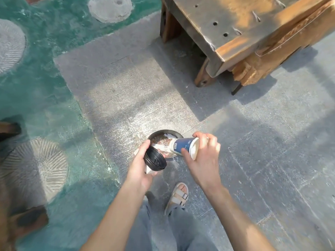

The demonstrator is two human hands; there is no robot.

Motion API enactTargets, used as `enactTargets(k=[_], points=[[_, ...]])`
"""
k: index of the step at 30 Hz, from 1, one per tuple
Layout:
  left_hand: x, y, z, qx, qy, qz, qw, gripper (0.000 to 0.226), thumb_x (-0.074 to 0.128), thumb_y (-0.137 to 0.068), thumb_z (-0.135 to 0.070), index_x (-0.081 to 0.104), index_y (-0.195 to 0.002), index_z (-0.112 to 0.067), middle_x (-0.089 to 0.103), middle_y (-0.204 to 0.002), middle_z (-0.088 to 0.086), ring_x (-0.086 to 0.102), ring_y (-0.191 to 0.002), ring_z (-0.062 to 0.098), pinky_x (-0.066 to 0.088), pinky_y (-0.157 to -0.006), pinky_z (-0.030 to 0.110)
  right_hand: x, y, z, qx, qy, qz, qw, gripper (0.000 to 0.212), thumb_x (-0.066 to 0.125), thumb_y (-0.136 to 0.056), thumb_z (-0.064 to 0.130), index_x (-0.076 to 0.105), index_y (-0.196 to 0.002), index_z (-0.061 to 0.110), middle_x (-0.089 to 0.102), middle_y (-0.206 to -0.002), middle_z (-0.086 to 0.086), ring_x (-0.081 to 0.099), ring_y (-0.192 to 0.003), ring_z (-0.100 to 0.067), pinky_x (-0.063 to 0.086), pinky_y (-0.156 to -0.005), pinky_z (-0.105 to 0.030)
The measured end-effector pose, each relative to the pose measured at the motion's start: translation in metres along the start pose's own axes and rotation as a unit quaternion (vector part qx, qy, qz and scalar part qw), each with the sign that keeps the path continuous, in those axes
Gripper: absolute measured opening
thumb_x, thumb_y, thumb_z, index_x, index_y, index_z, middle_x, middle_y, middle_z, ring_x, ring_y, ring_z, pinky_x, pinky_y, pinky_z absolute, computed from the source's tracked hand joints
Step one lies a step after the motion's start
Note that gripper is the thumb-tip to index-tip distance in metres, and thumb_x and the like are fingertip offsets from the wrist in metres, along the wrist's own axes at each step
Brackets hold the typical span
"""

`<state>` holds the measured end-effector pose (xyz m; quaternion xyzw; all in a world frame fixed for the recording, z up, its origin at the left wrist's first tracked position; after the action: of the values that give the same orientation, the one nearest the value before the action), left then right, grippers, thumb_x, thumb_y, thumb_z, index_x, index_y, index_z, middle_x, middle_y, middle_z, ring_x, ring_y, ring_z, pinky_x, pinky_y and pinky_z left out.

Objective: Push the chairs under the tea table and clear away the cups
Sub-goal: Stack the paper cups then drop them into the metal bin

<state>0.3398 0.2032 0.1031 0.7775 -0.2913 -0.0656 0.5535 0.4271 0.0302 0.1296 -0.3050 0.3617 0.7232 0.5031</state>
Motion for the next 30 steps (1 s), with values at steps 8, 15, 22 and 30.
enactTargets(k=[8,15,22,30], points=[[-0.006,-0.141,0.020,0.020,-0.170,0.025,0.985,0.050,0.090,-0.065,-0.046,0.064,-0.106,-0.033,0.078,-0.088,-0.002,0.073,-0.069,0.011,0.050,-0.053,0.027,0.094,-0.039,-0.057,0.120,-0.053,0.086,0.988,0.062,0.062,-0.076,0.031,0.034,-0.131,0.029,0.030,-0.122,0.003,0.033,-0.112,-0.020,0.036,-0.102,-0.043],[-0.003,-0.261,0.041,0.079,-0.280,0.027,0.956,0.057,0.091,-0.068,-0.045,0.059,-0.110,-0.023,0.069,-0.089,-0.011,0.065,-0.076,-0.007,0.046,-0.073,0.024,0.201,-0.086,-0.107,0.163,-0.006,0.141,0.976,0.062,0.067,-0.083,0.041,0.034,-0.133,0.027,0.047,-0.129,-0.004,0.048,-0.111,-0.029,0.044,-0.097,-0.052],[-0.005,-0.385,0.078,-0.042,-0.237,0.031,0.970,0.032,0.055,-0.094,-0.046,0.063,-0.099,-0.016,0.074,-0.089,0.010,0.072,-0.074,0.026,0.058,-0.069,0.033,0.320,-0.143,-0.168,0.213,-0.025,0.203,0.955,0.063,0.062,-0.094,0.037,0.035,-0.146,0.014,0.041,-0.143,-0.017,0.052,-0.123,-0.040,0.043,-0.106,-0.045],[-0.013,-0.433,0.125,-0.028,-0.281,0.053,0.958,0.041,0.050,-0.103,-0.021,0.042,-0.143,-0.026,0.062,-0.097,0.004,0.058,-0.082,0.020,0.047,-0.064,0.028,0.363,-0.162,-0.196,0.215,-0.052,0.247,0.943,0.043,0.040,-0.106,0.034,0.058,-0.131,0.004,0.059,-0.132,-0.019,0.054,-0.122,-0.035,0.038,-0.091,-0.034]])
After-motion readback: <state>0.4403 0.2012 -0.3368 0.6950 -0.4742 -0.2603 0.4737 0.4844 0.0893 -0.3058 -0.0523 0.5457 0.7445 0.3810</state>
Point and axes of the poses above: each hand's wrist, its own y-axis away from the middle knuckle, its own x-axis out of the palm, z = x × y, the point moved 2 cm from there along -y, towards the middle knuckle
